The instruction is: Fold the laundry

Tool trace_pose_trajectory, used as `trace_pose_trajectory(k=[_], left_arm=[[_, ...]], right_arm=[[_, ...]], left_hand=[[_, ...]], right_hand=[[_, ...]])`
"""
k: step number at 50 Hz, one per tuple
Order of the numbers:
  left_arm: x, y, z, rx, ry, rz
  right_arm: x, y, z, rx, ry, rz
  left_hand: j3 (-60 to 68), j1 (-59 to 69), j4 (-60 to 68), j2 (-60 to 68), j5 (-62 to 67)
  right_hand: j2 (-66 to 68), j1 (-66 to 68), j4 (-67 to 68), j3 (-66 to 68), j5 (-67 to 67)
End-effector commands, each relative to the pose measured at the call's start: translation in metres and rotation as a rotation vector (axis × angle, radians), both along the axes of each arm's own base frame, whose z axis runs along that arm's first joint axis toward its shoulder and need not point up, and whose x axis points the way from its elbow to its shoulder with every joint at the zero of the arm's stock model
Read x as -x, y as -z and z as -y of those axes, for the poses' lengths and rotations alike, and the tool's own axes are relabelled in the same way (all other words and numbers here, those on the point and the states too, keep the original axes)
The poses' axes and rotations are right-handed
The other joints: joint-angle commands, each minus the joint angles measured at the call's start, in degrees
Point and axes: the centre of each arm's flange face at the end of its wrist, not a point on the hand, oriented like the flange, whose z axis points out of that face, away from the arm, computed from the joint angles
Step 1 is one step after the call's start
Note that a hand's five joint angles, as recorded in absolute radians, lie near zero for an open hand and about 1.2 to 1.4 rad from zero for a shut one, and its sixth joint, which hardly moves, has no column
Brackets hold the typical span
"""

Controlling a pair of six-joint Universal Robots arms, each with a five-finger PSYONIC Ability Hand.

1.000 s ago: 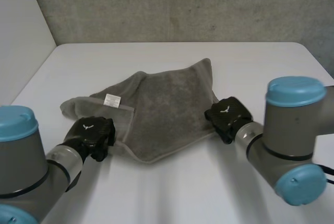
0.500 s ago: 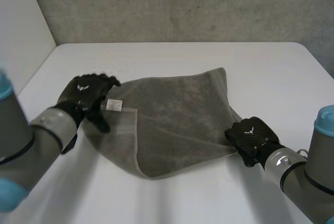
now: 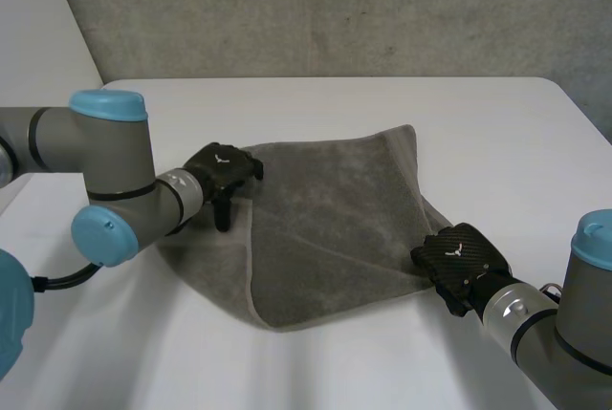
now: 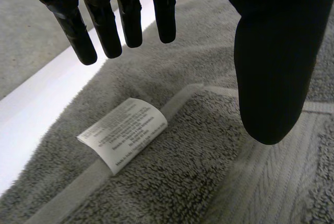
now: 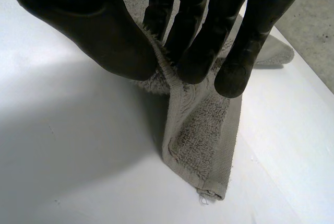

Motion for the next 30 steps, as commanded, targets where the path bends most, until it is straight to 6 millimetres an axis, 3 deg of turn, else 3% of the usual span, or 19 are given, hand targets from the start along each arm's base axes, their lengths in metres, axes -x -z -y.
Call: trace_pose_trajectory(k=[1, 13, 21, 30], left_arm=[[0.001, 0.009, 0.001, -0.016, 0.004, 0.011], [0.001, 0.017, 0.007, -0.019, -0.006, 0.019], [0.0, 0.02, 0.005, -0.031, -0.009, 0.025], [-0.003, 0.026, 0.0, -0.024, 0.018, 0.081]], right_arm=[[0.0, 0.001, 0.0, -0.001, 0.0, 0.0], [0.0, 0.001, 0.0, -0.001, 0.0, 0.0], [0.0, 0.002, 0.001, -0.003, 0.002, -0.001], [0.0, 0.002, 0.001, -0.003, 0.002, -0.001]], left_hand=[[2.67, 2.76, 2.72, 2.61, 2.77], [5.03, 5.11, 5.07, 4.97, 5.12], [22.33, 22.42, 22.37, 22.27, 22.42], [26.56, 26.65, 26.6, 26.5, 26.65]], right_hand=[[4.07, 3.07, 3.32, 3.08, 3.0], [4.07, 3.07, 3.32, 3.08, 3.0], [4.07, 3.07, 3.32, 3.08, 3.0], [4.07, 3.07, 3.32, 3.08, 3.0]])
